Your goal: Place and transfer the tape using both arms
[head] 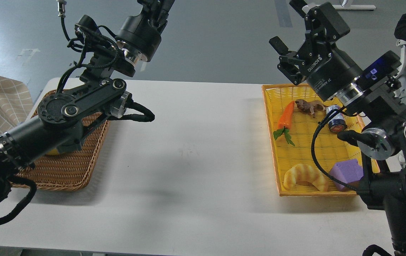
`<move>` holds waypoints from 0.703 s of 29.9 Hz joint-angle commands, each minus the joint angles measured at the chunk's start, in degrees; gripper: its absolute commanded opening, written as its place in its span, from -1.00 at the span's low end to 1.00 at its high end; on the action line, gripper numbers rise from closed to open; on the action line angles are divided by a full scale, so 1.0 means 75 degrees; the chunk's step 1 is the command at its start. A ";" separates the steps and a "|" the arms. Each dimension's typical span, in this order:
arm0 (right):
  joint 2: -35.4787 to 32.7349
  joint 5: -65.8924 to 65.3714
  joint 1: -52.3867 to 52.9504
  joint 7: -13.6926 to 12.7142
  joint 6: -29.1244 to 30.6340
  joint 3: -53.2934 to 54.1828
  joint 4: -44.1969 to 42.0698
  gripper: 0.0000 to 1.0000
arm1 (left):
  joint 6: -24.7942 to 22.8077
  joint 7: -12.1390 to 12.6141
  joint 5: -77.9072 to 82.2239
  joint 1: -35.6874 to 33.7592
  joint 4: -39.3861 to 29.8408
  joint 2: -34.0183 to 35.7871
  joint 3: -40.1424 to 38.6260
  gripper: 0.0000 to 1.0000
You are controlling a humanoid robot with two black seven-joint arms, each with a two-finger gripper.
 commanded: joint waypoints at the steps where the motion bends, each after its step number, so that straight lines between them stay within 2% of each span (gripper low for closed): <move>1: 0.0000 -0.0002 0.0468 0.0000 -0.0146 -0.0015 -0.0428 1.00 | -0.0012 0.0001 -0.0051 0.0362 -0.0537 -0.0025 -0.0206 0.96; 3: 0.0000 -0.0083 0.0701 0.0000 -0.0147 -0.0039 -0.0638 1.00 | -0.0036 0.0001 -0.0074 0.0444 -0.0748 -0.0107 -0.0428 0.96; 5: 0.0000 -0.0340 0.0983 0.0000 -0.0147 -0.0062 -0.0873 1.00 | -0.0281 0.0218 -0.0238 0.0538 -0.0749 -0.0143 -0.0675 0.96; 8: 0.0000 -0.0599 0.1358 0.0000 -0.0147 -0.0331 -0.1295 1.00 | -0.1159 0.0757 -0.0613 0.0504 -0.0609 -0.0119 -0.1038 0.96; 10: 0.0000 -0.0599 0.1651 0.0000 -0.0147 -0.0554 -0.1530 1.00 | -0.2129 0.1411 -0.1126 0.0468 -0.0445 -0.0142 -0.1610 0.96; 12: 0.0000 -0.0588 0.1792 0.0000 -0.0158 -0.0624 -0.1658 1.00 | -0.2530 0.1682 -0.1350 0.0468 -0.0445 -0.0189 -0.1974 0.96; 16: 0.0000 -0.0564 0.1863 0.0059 -0.0241 -0.0637 -0.1753 1.00 | -0.2719 0.1719 -0.1492 0.0655 -0.0643 -0.0470 -0.2433 0.96; 18: 0.0000 -0.0541 0.1840 0.0082 -0.0241 -0.0637 -0.1706 1.00 | -0.2906 0.1754 -0.1493 0.1460 -0.1017 -0.0669 -0.2970 0.96; 21: 0.0000 -0.0541 0.1840 0.0094 -0.0241 -0.0602 -0.1683 1.00 | -0.3456 0.1836 -0.1446 0.2061 -0.1405 -0.0659 -0.3230 0.96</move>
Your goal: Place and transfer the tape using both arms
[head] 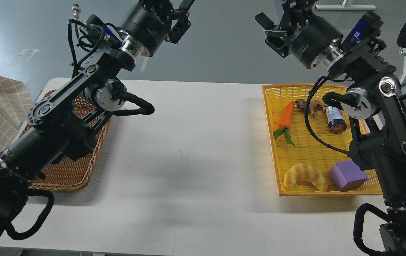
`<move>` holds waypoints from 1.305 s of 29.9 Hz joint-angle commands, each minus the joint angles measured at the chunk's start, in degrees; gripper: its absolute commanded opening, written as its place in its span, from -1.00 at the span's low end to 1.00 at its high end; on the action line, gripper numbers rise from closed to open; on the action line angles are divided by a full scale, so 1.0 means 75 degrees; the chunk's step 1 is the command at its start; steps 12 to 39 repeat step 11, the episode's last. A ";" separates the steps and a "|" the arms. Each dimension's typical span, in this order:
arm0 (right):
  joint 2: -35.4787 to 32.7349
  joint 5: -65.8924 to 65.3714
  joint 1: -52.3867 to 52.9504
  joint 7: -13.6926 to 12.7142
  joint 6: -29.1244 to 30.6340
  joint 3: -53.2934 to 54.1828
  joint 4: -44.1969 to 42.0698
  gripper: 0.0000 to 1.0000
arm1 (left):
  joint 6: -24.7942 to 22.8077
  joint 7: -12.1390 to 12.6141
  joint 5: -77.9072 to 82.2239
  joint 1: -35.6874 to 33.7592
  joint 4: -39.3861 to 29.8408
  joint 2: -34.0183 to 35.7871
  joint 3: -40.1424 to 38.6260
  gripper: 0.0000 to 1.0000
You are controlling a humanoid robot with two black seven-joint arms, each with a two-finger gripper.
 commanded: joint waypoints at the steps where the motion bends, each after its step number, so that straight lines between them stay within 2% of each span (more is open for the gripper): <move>1: 0.0001 0.0005 -0.0006 0.0004 0.0001 0.0043 0.0057 1.00 | -0.0550 0.0105 0.0067 0.0673 -0.0435 0.0007 -0.0295 0.96; 9: 0.0001 0.0017 -0.0018 0.0016 0.0001 0.0067 0.0116 1.00 | -0.0680 0.0188 0.0196 0.0744 -0.0330 -0.0040 -0.1032 0.96; 39: 0.0001 0.0017 -0.0030 0.0004 -0.0010 0.0020 0.0092 1.00 | -0.0692 0.0176 0.0196 0.0814 -0.0354 -0.0028 -0.1056 0.96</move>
